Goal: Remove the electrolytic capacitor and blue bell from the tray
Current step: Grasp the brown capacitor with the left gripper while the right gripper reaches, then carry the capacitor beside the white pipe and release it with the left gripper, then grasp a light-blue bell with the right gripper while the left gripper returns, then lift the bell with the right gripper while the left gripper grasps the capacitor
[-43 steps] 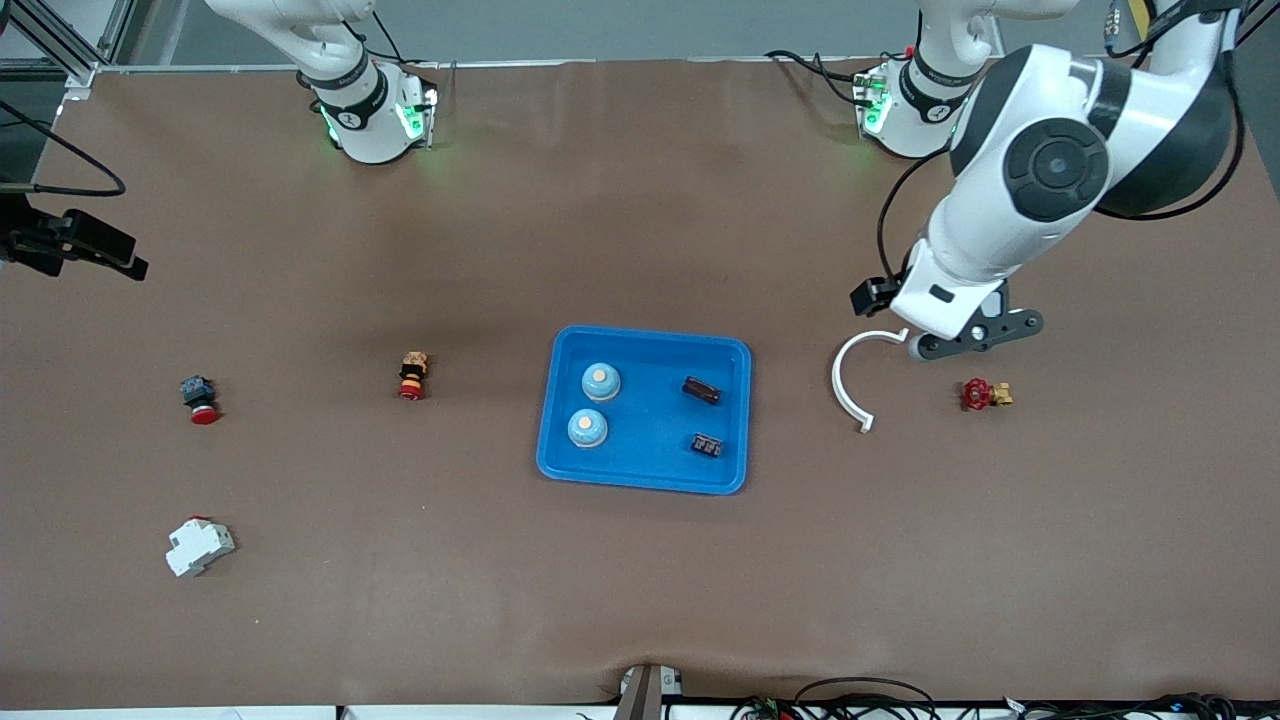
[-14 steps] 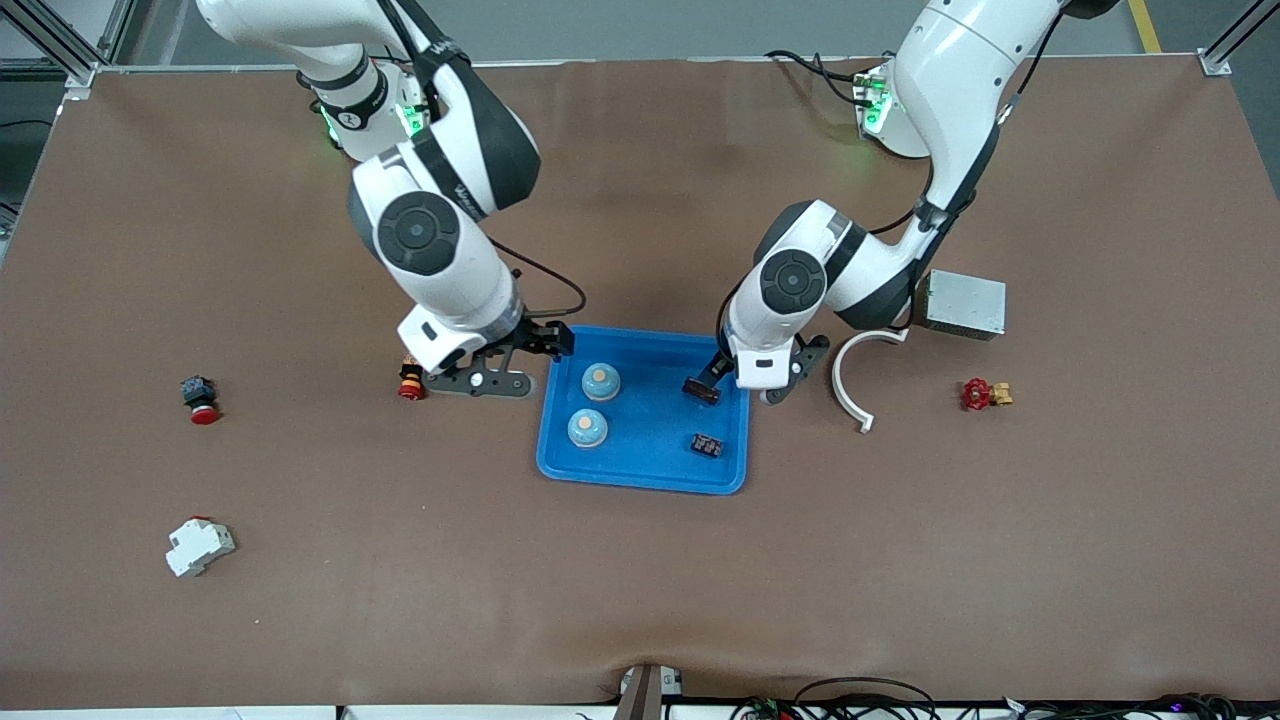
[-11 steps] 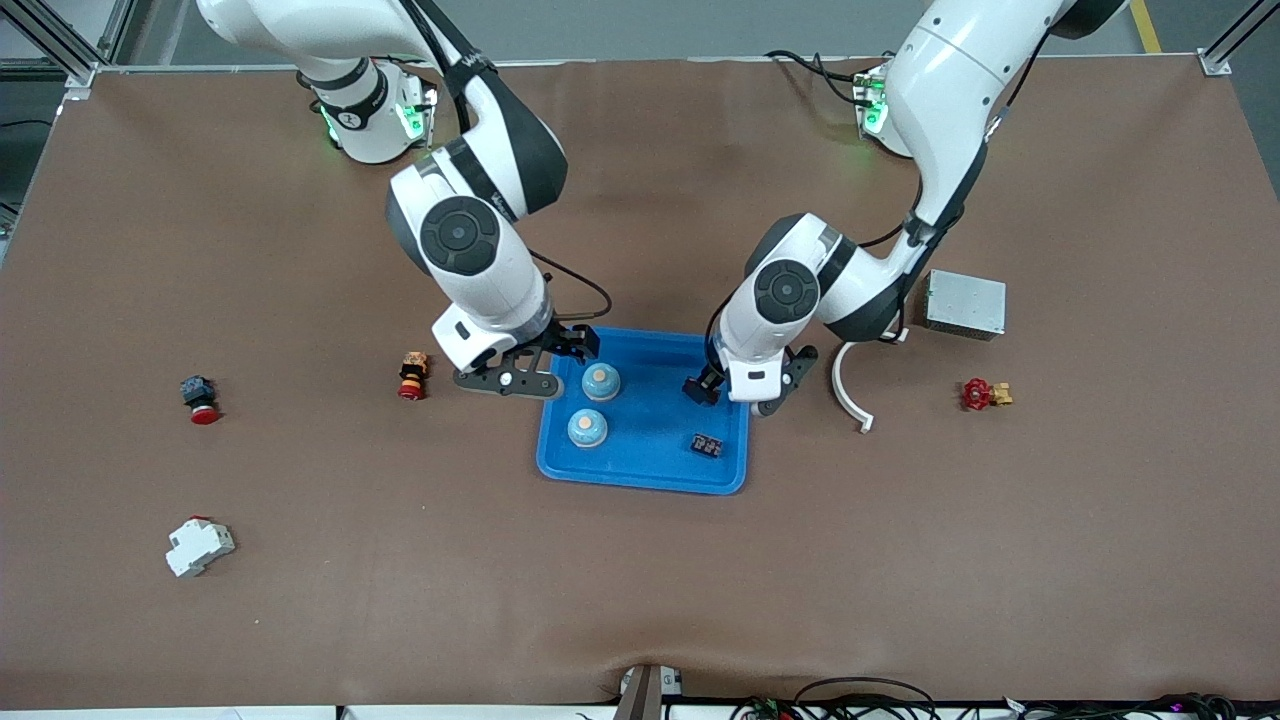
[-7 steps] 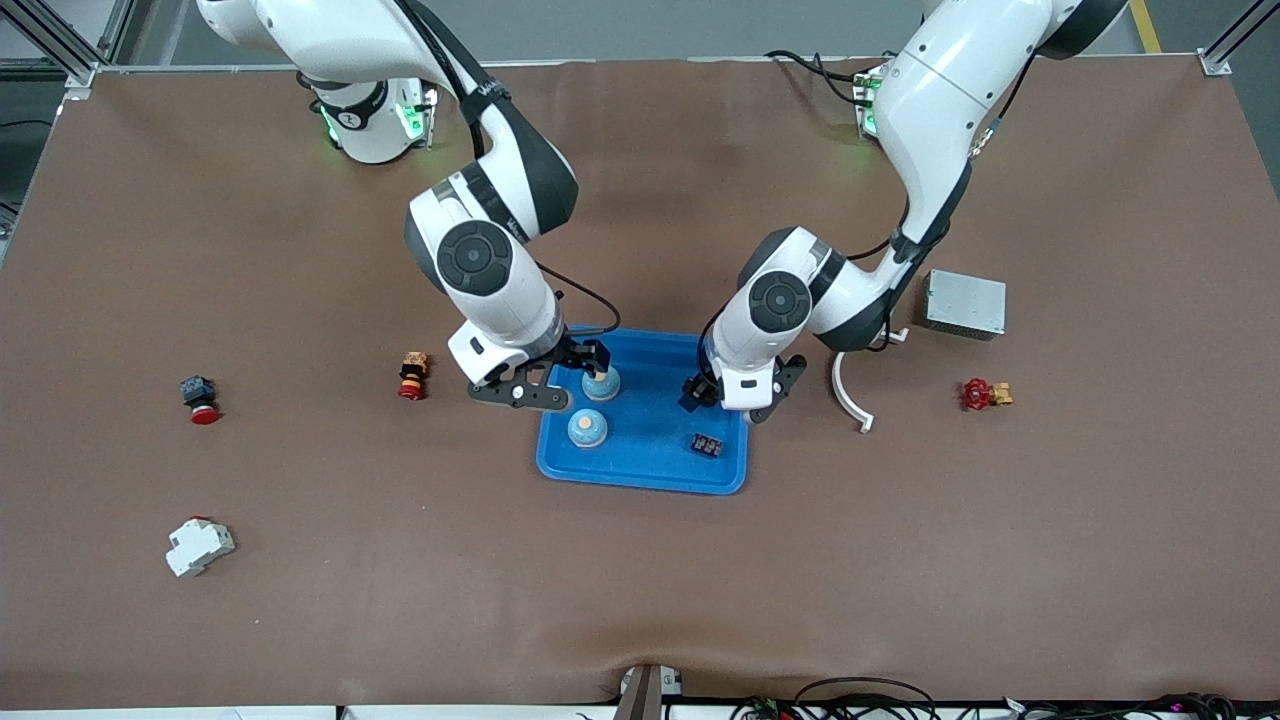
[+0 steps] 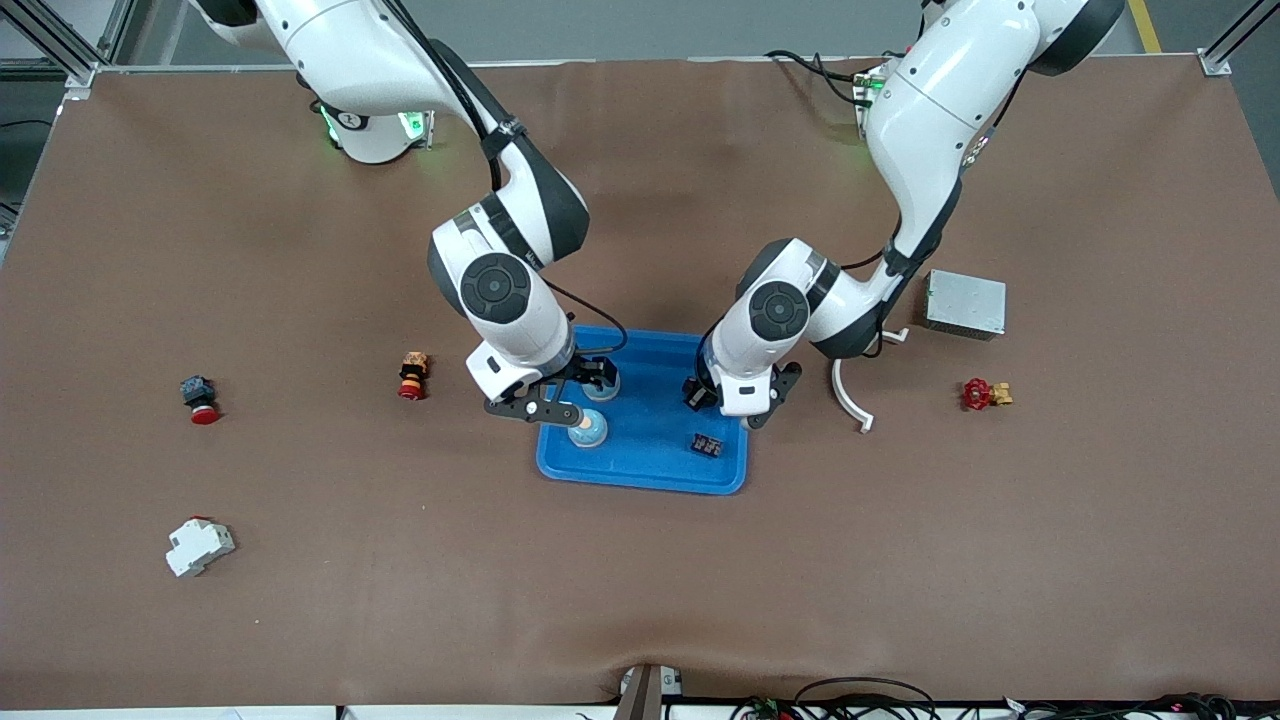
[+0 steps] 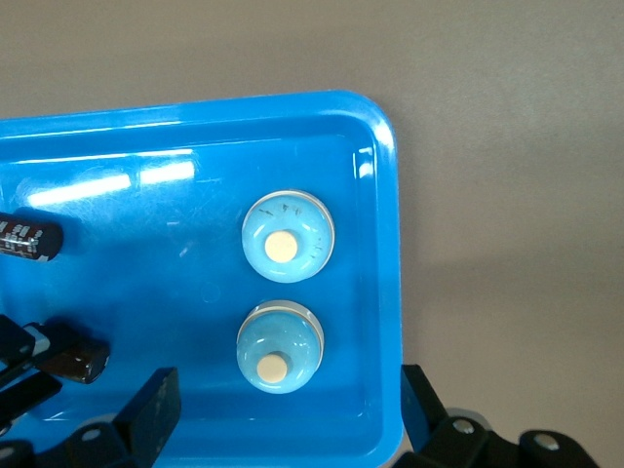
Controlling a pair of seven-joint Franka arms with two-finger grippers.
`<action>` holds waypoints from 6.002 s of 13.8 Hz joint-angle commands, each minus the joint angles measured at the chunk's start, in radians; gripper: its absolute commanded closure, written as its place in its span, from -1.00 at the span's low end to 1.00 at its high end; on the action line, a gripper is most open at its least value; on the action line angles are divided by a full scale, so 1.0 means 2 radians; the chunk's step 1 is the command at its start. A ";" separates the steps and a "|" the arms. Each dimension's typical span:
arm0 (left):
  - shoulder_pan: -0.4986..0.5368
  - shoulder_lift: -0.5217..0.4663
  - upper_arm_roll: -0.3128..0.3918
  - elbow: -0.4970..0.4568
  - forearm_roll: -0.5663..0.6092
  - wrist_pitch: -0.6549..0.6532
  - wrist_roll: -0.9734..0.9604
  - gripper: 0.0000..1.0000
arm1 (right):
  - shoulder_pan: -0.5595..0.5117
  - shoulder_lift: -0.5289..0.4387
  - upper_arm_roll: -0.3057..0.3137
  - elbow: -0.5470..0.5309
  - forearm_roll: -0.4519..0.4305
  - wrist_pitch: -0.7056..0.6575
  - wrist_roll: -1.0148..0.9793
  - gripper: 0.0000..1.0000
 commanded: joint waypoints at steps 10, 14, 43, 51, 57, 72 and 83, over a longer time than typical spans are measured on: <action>0.045 -0.118 0.010 0.002 0.010 -0.101 -0.024 1.00 | 0.029 0.037 -0.005 0.006 0.007 0.031 -0.004 -1.00; 0.101 -0.149 0.011 -0.004 0.012 -0.166 -0.013 1.00 | 0.024 0.047 -0.006 0.005 0.006 0.037 -0.048 -1.00; 0.239 -0.114 0.005 -0.097 0.052 -0.148 0.031 -1.00 | 0.043 0.091 -0.005 -0.004 0.012 0.076 -0.062 -1.00; 0.181 -0.083 -0.043 0.015 0.042 -0.178 -0.114 -1.00 | 0.043 0.093 -0.005 -0.001 0.012 0.078 -0.063 0.55; 0.093 -0.004 -0.030 0.110 0.045 -0.141 -0.188 -1.00 | 0.037 0.063 -0.004 0.011 0.012 0.032 -0.070 0.82; 0.025 0.053 -0.004 0.111 0.045 0.025 -0.233 -0.29 | -0.130 -0.223 -0.009 -0.224 -0.005 -0.051 -0.451 0.84; 0.002 0.059 0.025 0.115 0.042 0.023 -0.236 1.00 | -0.268 -0.204 -0.009 -0.261 -0.047 -0.025 -0.662 0.81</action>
